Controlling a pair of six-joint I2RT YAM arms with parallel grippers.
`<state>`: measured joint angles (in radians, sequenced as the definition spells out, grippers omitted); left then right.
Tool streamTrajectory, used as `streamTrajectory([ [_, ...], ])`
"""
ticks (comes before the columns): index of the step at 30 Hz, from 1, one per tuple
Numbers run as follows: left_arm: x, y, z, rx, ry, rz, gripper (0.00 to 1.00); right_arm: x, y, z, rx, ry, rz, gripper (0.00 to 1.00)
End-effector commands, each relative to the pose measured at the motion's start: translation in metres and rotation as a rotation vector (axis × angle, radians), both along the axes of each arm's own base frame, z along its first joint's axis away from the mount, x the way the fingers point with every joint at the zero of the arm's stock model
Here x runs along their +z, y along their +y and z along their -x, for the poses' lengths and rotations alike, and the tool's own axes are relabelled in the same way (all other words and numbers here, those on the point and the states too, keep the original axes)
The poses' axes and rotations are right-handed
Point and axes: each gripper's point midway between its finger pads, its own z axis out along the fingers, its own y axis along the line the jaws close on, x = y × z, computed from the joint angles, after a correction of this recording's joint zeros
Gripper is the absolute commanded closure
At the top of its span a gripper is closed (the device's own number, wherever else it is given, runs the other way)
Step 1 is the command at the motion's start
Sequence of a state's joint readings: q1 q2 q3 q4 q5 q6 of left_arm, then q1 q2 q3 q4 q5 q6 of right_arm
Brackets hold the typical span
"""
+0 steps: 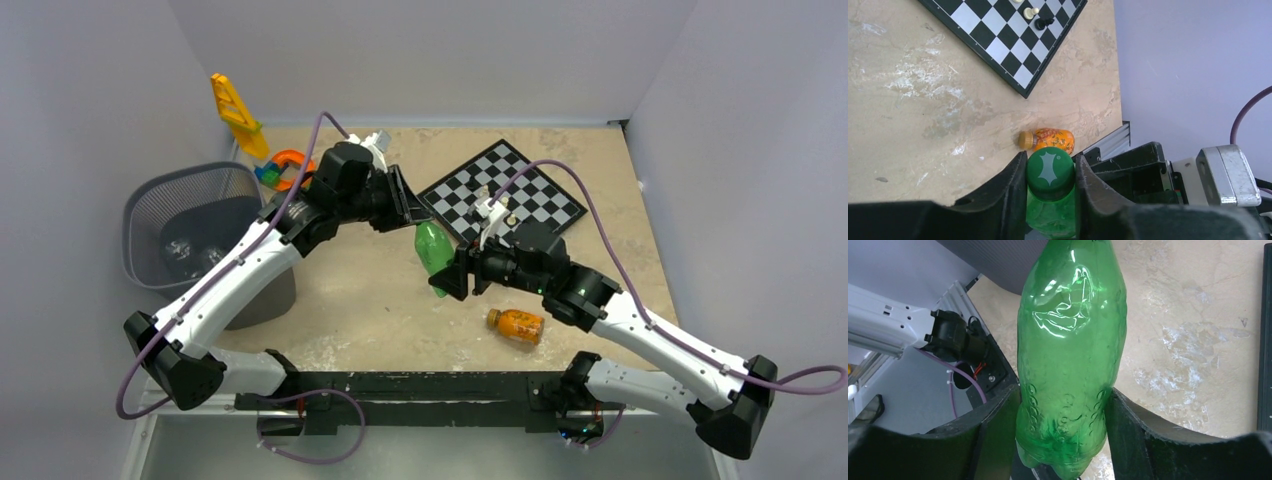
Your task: Put the plastic bottles in the bin
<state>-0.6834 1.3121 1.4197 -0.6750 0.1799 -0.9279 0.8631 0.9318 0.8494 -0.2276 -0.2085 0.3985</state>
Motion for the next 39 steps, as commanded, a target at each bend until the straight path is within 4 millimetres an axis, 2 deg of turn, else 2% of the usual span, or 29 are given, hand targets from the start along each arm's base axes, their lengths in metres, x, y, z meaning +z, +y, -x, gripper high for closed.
streamTrajectory([
  [1,0.026,-0.005,0.005,-0.049,-0.059,0.038,1.00,0.036,-0.007,-0.008,-0.065,-0.071,-0.059,0.29],
  [4,0.039,0.014,0.011,-0.036,-0.107,-0.027,1.00,0.046,-0.015,-0.015,-0.133,-0.069,-0.061,0.09],
  [7,0.067,0.052,0.014,0.037,-0.217,-0.140,1.00,0.064,-0.025,-0.016,-0.179,-0.079,-0.069,0.05],
  [9,0.083,0.089,0.013,0.132,-0.296,-0.254,1.00,0.081,-0.033,-0.014,-0.200,-0.109,-0.099,0.03],
  [11,0.106,0.124,0.015,0.220,-0.379,-0.342,1.00,0.088,-0.048,-0.019,-0.275,-0.119,-0.088,0.02],
  [14,0.143,0.181,0.027,0.373,-0.501,-0.441,1.00,0.074,-0.083,-0.032,-0.486,-0.050,0.000,0.01],
  [16,0.163,0.218,0.036,0.477,-0.576,-0.504,1.00,0.055,-0.103,-0.036,-0.623,0.029,0.054,0.01],
  [18,0.173,0.255,0.043,0.599,-0.623,-0.592,1.00,0.027,-0.122,-0.030,-0.729,0.130,0.117,0.01],
  [21,0.171,0.296,0.049,0.740,-0.651,-0.753,1.00,-0.014,-0.142,-0.020,-0.847,0.252,0.191,0.01],
  [24,0.152,0.315,0.049,0.808,-0.600,-0.915,1.00,-0.044,-0.166,-0.013,-0.975,0.314,0.292,0.01],
  [27,0.133,0.324,0.046,0.866,-0.537,-0.998,1.00,-0.071,-0.175,0.000,-1.059,0.426,0.363,0.01],
  [31,0.118,0.332,0.043,0.937,-0.541,-0.991,1.00,-0.106,-0.174,0.020,-1.153,0.614,0.406,0.02],
  [34,0.107,0.341,0.044,0.973,-0.530,-0.993,1.00,-0.127,-0.183,0.036,-1.241,0.707,0.443,0.03],
  [36,0.101,0.346,0.046,0.990,-0.512,-1.011,1.00,-0.135,-0.191,0.040,-1.292,0.720,0.457,0.03],
  [39,0.095,0.347,0.048,0.997,-0.504,-1.008,1.00,-0.139,-0.189,0.043,-1.309,0.753,0.409,0.03],
])
